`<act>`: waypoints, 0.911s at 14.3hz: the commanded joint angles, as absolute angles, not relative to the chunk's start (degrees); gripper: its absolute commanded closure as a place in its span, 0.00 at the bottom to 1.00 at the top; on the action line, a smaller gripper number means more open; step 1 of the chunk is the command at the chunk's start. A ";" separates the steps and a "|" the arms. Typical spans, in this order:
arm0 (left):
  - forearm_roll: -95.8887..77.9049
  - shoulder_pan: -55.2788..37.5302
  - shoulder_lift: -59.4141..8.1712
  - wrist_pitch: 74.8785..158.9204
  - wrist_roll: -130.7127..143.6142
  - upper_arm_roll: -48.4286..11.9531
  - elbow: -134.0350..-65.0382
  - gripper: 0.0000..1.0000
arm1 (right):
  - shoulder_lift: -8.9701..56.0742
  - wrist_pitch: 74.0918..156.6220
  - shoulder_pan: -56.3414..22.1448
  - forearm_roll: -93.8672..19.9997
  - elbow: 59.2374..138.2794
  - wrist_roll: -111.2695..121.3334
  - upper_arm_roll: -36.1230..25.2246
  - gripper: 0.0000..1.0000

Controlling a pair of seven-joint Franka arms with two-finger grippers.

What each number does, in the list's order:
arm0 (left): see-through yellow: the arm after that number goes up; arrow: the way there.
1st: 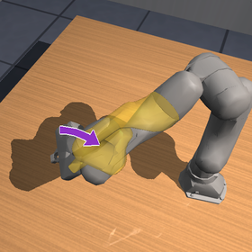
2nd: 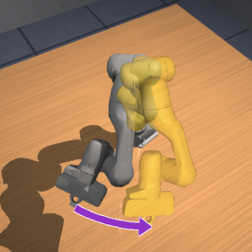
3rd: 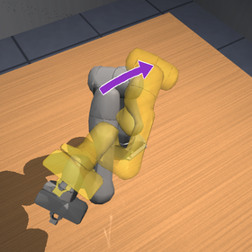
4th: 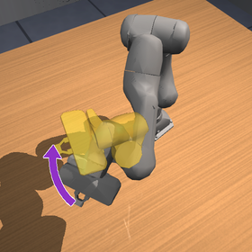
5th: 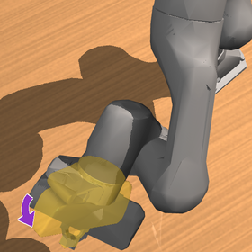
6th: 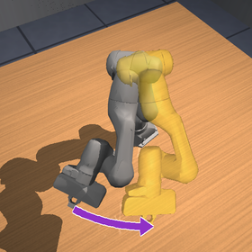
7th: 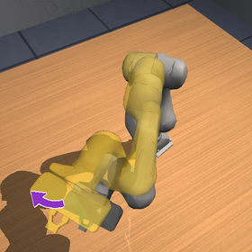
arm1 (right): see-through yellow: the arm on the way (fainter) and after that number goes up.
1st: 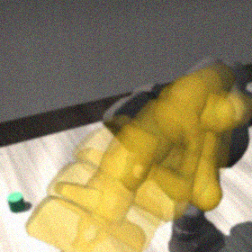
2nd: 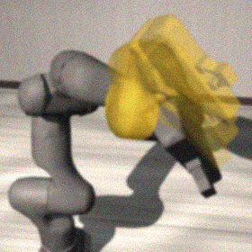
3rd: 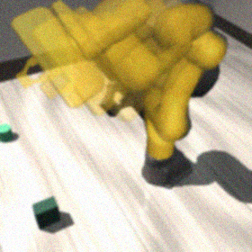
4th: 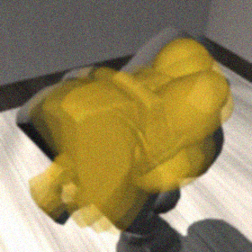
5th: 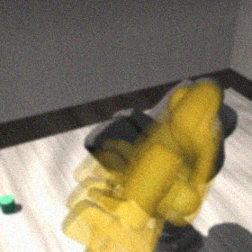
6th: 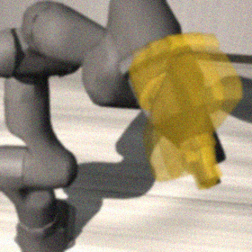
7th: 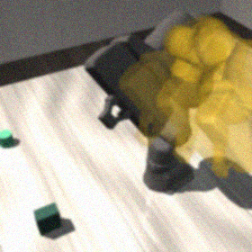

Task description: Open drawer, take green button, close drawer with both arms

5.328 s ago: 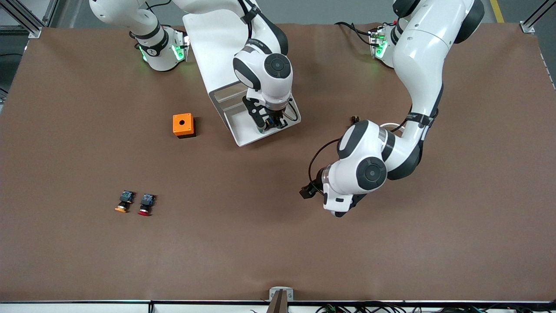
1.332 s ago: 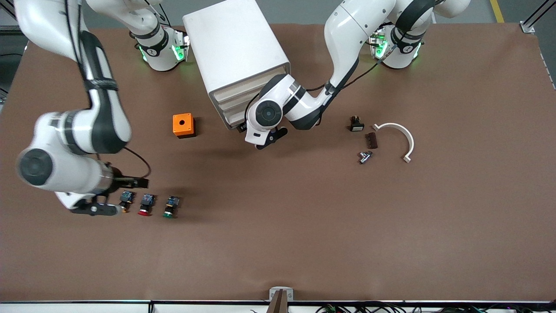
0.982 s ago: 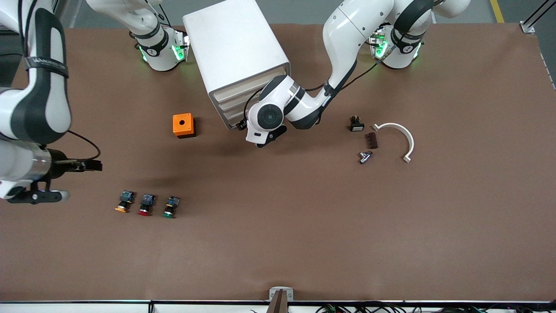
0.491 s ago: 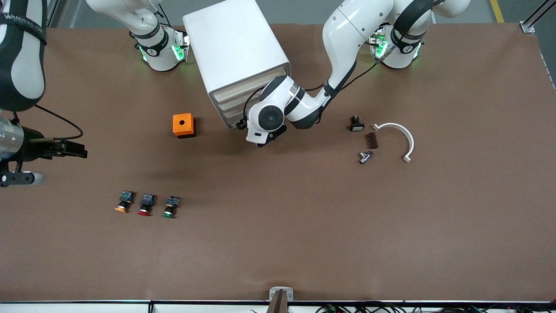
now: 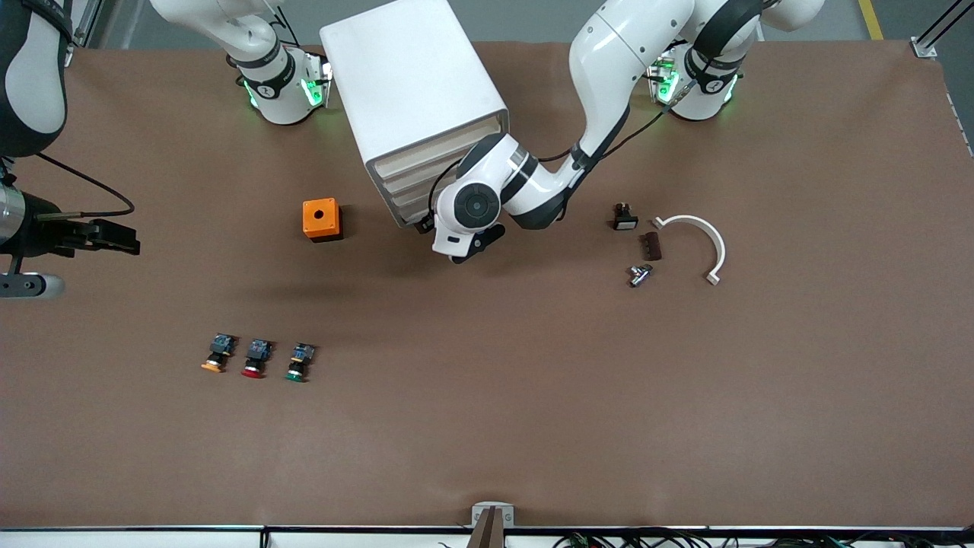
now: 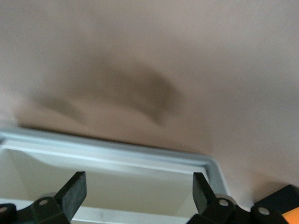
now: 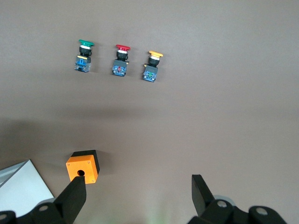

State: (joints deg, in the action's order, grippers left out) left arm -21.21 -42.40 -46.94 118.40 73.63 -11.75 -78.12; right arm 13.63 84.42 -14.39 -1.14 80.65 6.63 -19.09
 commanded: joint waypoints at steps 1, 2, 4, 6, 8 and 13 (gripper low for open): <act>-16.19 -37.64 -41.59 112.00 73.57 -11.78 -78.66 0.00 | 12.48 84.29 -14.50 -0.09 80.96 5.54 -18.72 0.00; -14.61 -35.70 -39.40 110.49 72.87 -11.86 -78.66 0.01 | 12.74 84.11 -14.33 -0.09 79.12 5.45 -18.81 0.00; -13.54 -31.75 -34.39 107.77 68.75 -11.78 -78.66 0.00 | 12.57 83.94 -14.24 -0.17 77.35 5.45 -18.98 0.00; -13.10 -27.27 -29.82 104.96 66.37 -11.60 -78.66 0.01 | 12.04 80.80 -14.41 -0.18 77.34 5.28 -18.90 0.00; -9.95 -22.61 -25.95 101.18 62.08 -11.78 -78.66 0.01 | 9.51 77.44 -14.41 -0.09 77.69 5.36 -18.81 0.00; -8.00 -12.67 -19.43 90.37 45.48 -11.69 -78.84 0.00 | 5.46 77.25 -14.41 -0.09 80.50 5.27 -18.81 0.00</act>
